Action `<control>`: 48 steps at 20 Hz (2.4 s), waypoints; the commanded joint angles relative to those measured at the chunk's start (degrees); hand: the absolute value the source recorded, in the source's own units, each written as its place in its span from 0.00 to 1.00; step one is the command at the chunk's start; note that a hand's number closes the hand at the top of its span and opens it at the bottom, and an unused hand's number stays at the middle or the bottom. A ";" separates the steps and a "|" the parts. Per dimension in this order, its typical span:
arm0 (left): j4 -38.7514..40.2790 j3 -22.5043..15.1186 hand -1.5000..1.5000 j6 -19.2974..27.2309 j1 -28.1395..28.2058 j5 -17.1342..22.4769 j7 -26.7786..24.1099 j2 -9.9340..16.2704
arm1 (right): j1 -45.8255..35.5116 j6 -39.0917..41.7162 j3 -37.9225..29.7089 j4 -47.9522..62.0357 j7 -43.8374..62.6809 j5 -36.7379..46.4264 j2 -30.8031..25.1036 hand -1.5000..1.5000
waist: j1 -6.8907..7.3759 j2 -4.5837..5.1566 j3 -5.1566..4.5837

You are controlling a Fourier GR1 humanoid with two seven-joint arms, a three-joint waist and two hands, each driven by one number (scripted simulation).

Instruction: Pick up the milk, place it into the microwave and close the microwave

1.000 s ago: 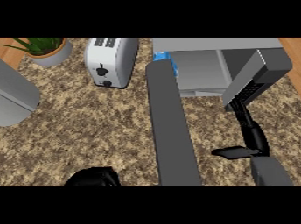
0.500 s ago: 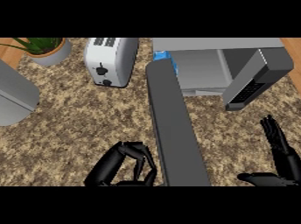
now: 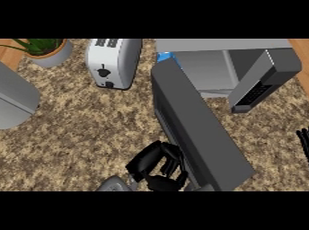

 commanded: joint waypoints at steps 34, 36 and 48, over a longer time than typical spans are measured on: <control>15.04 -8.85 1.00 36.17 -29.34 41.72 -11.25 -0.31 | -6.04 12.36 0.89 -21.46 14.34 -18.45 -12.39 0.00 | -13.20 3.67 -0.47; 16.96 -7.69 1.00 35.60 -31.54 43.14 -11.59 -0.32 | -5.93 13.16 1.04 -20.89 14.90 -18.94 -12.97 0.00 | -13.33 3.94 -0.31; 23.17 -3.12 1.00 34.26 -37.80 50.86 -16.72 -0.32 | -9.70 13.19 -1.91 -20.06 17.85 -22.60 -16.25 0.00 | -14.77 5.05 -0.27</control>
